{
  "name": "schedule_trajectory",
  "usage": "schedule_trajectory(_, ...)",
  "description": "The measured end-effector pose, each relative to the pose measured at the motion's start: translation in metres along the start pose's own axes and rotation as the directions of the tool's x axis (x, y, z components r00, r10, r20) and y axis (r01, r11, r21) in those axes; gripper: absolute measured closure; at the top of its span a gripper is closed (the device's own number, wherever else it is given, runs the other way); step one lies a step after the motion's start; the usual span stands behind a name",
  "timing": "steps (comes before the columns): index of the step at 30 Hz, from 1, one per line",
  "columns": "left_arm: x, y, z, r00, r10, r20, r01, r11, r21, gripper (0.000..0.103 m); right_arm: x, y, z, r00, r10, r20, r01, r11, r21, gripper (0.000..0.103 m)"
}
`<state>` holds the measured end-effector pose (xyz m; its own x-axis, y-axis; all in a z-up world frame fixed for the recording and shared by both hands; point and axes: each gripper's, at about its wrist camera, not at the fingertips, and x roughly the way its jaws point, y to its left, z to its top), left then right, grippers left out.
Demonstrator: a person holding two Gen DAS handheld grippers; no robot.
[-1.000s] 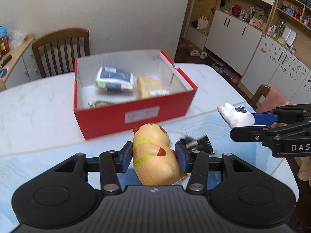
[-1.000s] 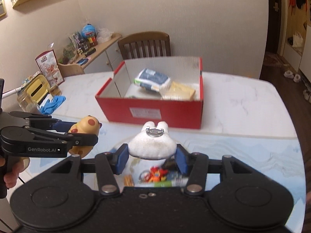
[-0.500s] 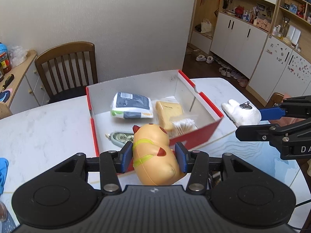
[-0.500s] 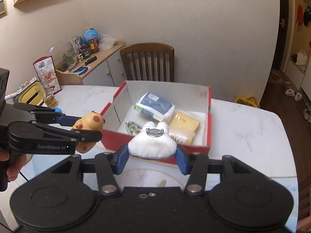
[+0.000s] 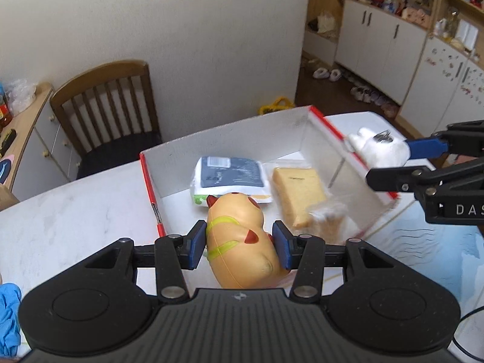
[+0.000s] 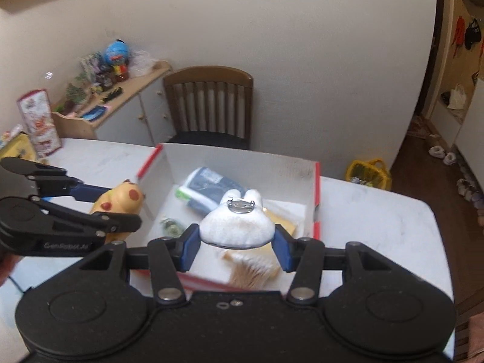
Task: Organize objects
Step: 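Carry the yellow toy and white plush with both tools over the red box, then open both tools to drop the yellow toy and white plush into the box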
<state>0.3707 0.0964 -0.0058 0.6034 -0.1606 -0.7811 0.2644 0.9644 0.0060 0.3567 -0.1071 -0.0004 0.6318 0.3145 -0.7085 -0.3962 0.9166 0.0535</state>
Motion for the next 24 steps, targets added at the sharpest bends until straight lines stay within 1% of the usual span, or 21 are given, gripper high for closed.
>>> schedule_trajectory(3,0.019,0.002,0.006,1.0,0.007,-0.022,-0.007,1.0,0.009,0.057,0.019,-0.002,0.005,0.999,-0.045,-0.012,0.045,0.999,-0.002,0.053)
schedule_trajectory(7,0.042,0.001,0.011,0.999,0.02,-0.045,-0.017,0.998,0.054,0.057,0.043,-0.007,0.008,0.996,-0.078,-0.034,0.079,0.997,0.011,0.052)
schedule_trajectory(13,0.076,-0.001,0.009,0.995,0.006,-0.104,0.001,0.998,0.071,0.057,0.075,-0.014,0.009,0.994,-0.076,-0.08,0.079,0.996,0.035,0.052)
schedule_trajectory(17,0.093,-0.001,0.009,0.99,0.006,-0.14,0.004,0.998,0.067,0.057,0.093,-0.013,0.01,0.992,-0.072,-0.102,0.076,0.997,0.027,0.052)
schedule_trajectory(22,0.109,0.002,0.009,0.985,0.001,-0.175,0.007,0.999,0.046,0.057,0.112,-0.014,0.006,0.988,-0.067,-0.14,0.074,0.996,0.041,0.052)
schedule_trajectory(24,0.113,0.001,0.008,0.983,0.003,-0.183,0.007,0.999,0.053,0.057,0.12,-0.014,0.003,0.985,-0.066,-0.156,0.073,0.997,0.039,0.052)
